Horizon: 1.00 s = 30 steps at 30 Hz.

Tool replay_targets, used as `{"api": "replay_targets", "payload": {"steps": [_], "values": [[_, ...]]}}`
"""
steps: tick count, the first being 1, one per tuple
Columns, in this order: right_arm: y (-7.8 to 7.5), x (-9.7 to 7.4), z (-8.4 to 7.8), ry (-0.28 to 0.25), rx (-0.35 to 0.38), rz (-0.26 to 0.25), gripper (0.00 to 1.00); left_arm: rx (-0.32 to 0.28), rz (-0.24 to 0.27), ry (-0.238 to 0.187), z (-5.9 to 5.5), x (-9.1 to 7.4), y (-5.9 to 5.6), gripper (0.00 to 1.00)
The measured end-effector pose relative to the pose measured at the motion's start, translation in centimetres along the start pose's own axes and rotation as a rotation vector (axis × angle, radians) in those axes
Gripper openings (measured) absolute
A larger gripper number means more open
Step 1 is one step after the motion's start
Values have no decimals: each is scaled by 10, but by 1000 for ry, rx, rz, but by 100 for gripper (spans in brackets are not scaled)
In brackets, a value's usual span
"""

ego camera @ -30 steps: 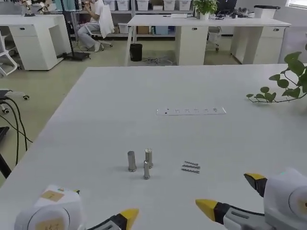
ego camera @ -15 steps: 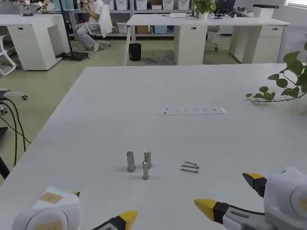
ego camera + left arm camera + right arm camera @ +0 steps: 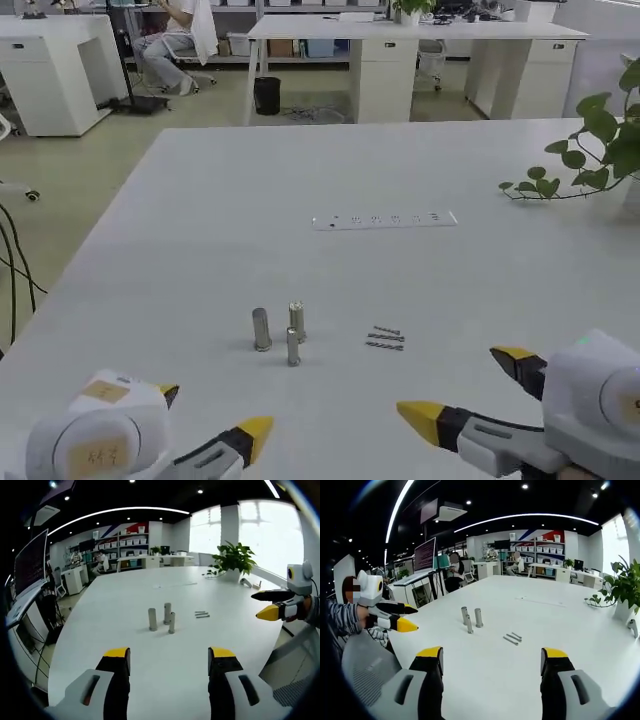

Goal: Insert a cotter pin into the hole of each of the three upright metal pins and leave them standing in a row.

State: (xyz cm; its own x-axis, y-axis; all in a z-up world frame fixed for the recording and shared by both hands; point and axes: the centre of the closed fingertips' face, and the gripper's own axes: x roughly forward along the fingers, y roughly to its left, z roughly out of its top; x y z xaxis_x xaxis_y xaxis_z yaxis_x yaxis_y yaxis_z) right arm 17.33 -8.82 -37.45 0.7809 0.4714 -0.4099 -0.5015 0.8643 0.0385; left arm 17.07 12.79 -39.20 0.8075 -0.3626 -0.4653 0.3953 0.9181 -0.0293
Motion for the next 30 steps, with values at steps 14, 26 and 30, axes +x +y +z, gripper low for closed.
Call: {"api": "replay_targets", "payload": {"steps": [14,26,30], "values": [[-4,5,9,4,6,40,68,58,-80,17,9,62,-7,43],[-7,17,0,30,34,73,63,95,-116,46,8,111,-11,34],[-7,20,-8,51,48,74,63,129,-121,63,4,125,-13,29]]}}
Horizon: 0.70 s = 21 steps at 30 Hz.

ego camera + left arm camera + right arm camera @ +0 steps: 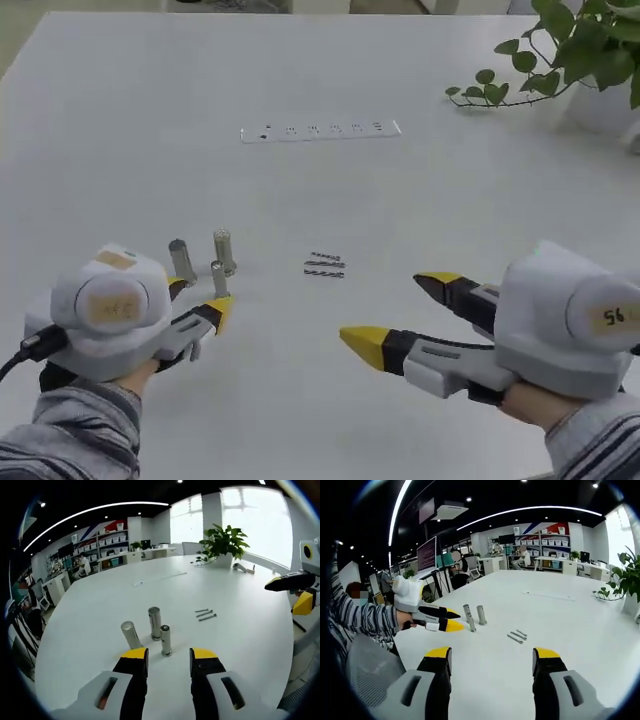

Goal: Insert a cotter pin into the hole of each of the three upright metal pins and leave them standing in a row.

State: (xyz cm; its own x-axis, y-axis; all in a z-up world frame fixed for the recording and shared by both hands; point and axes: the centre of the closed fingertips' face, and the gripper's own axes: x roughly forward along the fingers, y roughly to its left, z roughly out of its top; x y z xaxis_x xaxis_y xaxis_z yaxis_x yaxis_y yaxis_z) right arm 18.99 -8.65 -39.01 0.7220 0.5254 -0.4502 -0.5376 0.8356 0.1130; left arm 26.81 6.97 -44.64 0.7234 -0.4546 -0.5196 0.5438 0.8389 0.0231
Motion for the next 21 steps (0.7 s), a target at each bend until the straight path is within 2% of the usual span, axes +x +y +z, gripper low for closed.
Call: {"api": "replay_targets", "payload": {"steps": [6,15,21], "values": [[0,2,-7,7,34,-8,62,12,-9,9,-3,16,2,22],[3,6,-15,31,50,-10,62,37,-29,-34,5,26,3,13],[4,10,-15,33,53,-7,62,36,-37,-27,3,29,4,7]]}}
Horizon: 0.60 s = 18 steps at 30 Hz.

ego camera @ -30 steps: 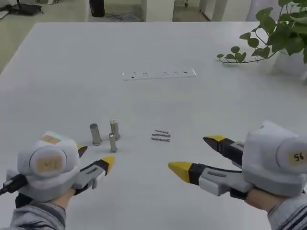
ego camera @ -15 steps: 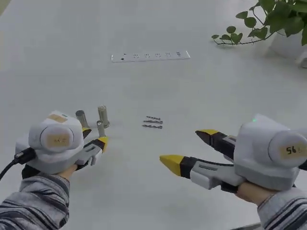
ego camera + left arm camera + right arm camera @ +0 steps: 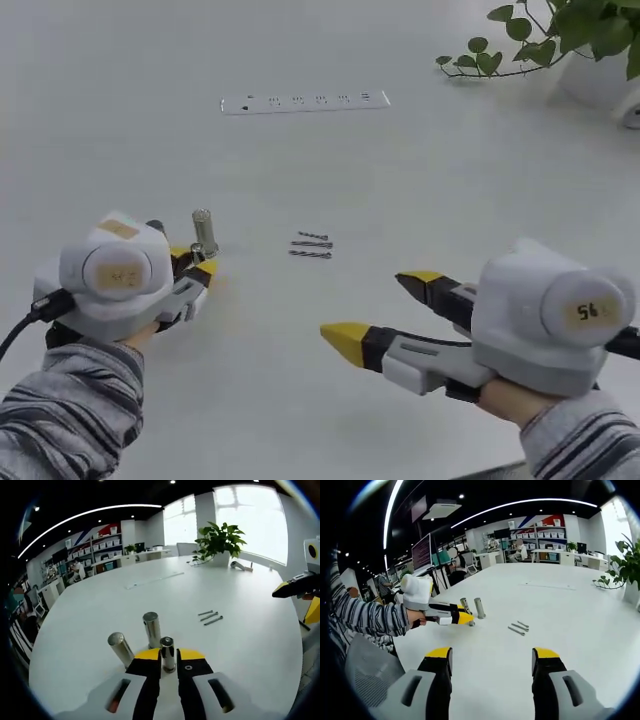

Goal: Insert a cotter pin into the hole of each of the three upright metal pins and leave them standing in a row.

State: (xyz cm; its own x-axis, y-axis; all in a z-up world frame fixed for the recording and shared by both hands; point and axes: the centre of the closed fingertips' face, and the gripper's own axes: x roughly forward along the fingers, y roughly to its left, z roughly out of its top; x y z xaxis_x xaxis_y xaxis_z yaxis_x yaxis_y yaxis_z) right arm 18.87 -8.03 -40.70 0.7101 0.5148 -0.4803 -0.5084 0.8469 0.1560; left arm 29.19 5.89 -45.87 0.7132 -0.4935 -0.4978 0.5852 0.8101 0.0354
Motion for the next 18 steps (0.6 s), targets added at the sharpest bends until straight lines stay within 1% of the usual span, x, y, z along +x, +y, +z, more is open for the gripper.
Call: {"api": "replay_targets", "payload": {"steps": [3,8,10,13,15,18], "values": [[0,1,1,-1,-1,0,62,-13,-1,-1,-1,0,2,6],[-2,1,1,7,-23,-1,61,-18,-7,-2,0,1,1,5],[-3,0,1,14,-29,-2,61,-34,-9,-5,0,1,0,5],[-5,-1,3,12,-35,-7,61,-39,-3,-2,0,1,-1,5],[-6,-1,4,11,-37,-13,61,-46,-3,1,0,-1,-4,5],[-8,-2,5,9,-39,-18,61,-49,-14,-11,3,-4,-12,5]]}}
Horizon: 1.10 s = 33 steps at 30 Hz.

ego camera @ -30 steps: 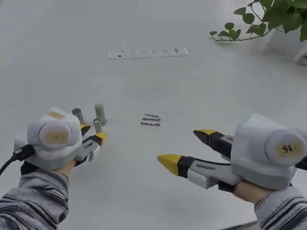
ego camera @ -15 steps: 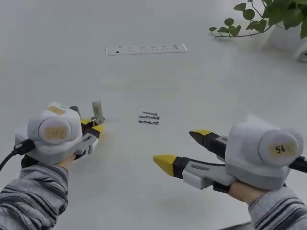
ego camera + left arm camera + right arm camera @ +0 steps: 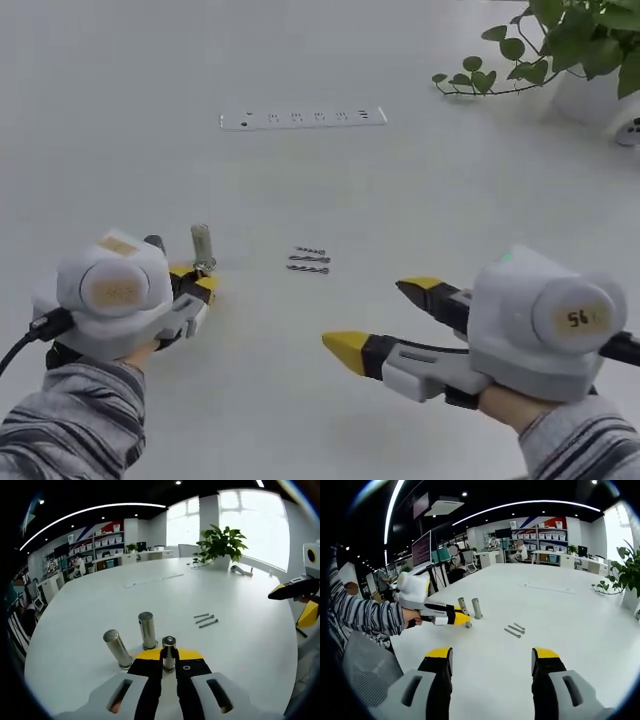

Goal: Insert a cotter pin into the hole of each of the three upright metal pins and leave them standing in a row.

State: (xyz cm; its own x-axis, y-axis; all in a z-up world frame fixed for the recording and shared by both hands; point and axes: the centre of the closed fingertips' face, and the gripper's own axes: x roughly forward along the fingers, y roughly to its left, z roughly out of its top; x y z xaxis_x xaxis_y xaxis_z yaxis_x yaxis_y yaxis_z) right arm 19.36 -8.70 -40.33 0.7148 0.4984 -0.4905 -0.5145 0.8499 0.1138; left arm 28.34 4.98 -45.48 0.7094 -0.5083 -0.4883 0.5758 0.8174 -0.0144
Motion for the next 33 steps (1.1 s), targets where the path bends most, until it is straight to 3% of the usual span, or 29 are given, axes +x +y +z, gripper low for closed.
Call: {"api": "replay_targets", "payload": {"steps": [7,16,22,33], "values": [[4,0,3,-3,-10,5,61,-3,-28,-9,0,-1,-21,5],[6,-2,4,0,-15,-1,60,-40,-9,-2,-6,-5,-37,5],[4,-4,4,6,-25,-14,60,-43,-17,16,-15,-6,-43,5],[-7,-2,5,40,-29,-43,56,-24,-9,4,-13,-5,-44,6]]}}
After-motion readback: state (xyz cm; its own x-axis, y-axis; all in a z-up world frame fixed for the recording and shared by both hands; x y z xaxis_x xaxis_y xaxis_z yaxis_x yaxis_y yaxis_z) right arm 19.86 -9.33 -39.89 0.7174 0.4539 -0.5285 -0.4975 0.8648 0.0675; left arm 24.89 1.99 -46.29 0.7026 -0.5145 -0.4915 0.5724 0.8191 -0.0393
